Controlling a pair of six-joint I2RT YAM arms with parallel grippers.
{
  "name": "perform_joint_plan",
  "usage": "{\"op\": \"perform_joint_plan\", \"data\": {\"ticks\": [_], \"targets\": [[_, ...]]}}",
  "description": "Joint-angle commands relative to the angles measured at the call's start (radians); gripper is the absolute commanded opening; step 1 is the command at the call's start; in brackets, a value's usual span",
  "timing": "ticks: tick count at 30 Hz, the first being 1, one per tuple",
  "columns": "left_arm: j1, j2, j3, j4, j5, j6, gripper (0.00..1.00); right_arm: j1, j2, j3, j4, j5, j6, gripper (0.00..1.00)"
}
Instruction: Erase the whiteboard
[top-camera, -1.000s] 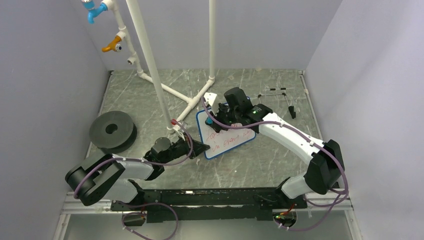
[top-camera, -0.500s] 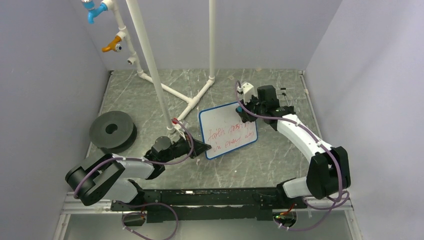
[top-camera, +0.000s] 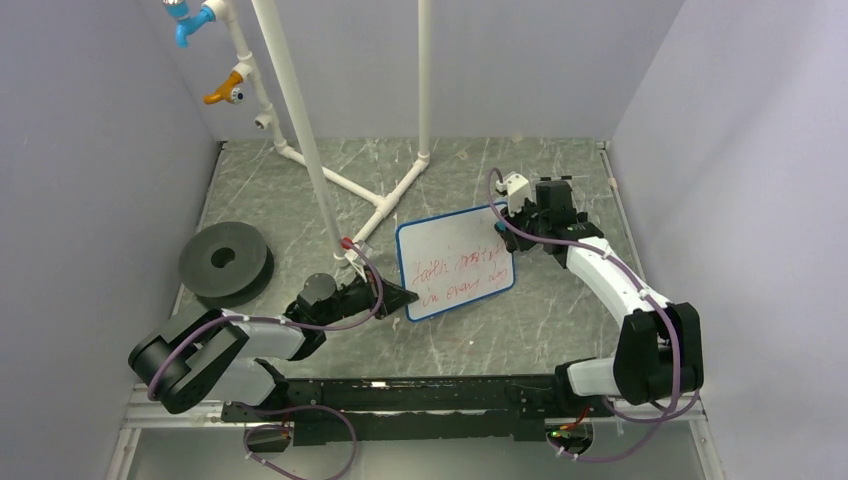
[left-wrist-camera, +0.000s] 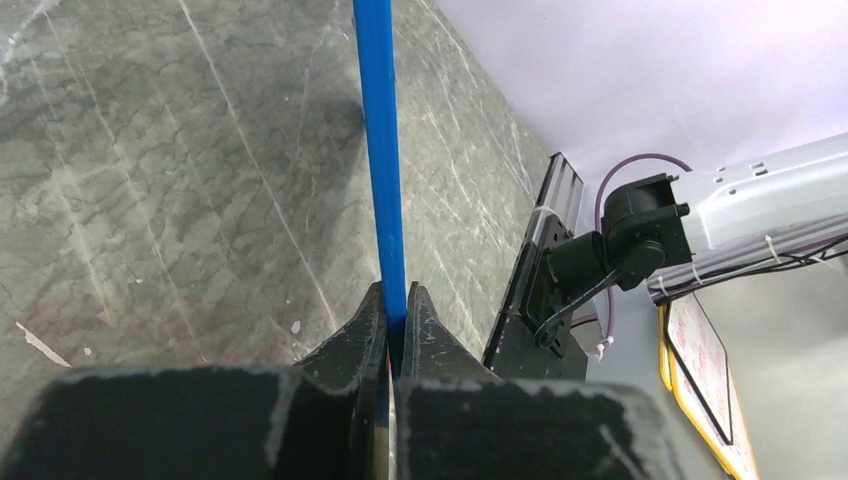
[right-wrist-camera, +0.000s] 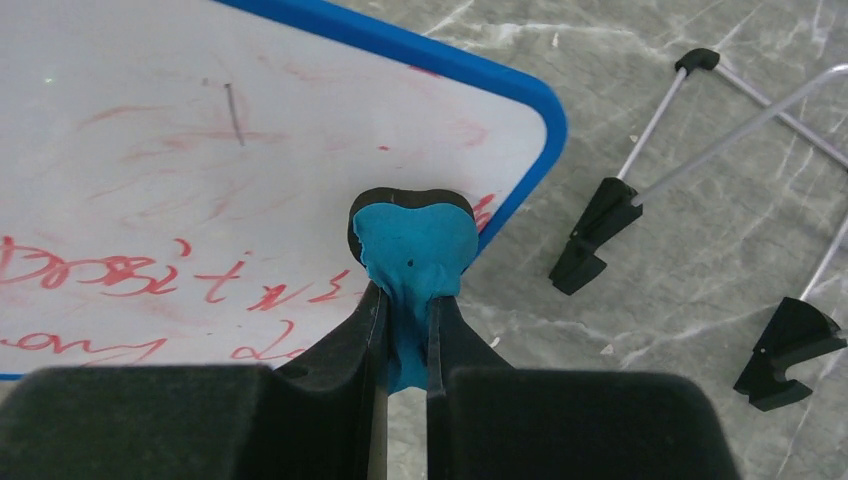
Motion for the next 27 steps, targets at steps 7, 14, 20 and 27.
{"op": "perform_joint_plan", "data": {"ticks": [7,14,20,27], "targets": [[0.001,-0.035,0.011,0.165,0.099,0.022,0.00,-0.062,0.022,0.037,-0.004,-0.061,-0.096,0.00],[0.009,-0.024,0.019,0.158,0.111,0.029,0.00,-0.002,-0.039,-0.031,-0.118,-0.217,-0.292,0.00],[0.013,-0.017,0.020,0.165,0.118,0.027,0.00,0.038,-0.023,-0.022,-0.052,-0.093,-0.215,0.00],[0.013,-0.025,0.010,0.160,0.124,0.030,0.00,-0.047,0.021,0.036,0.034,0.062,-0.127,0.00]]}}
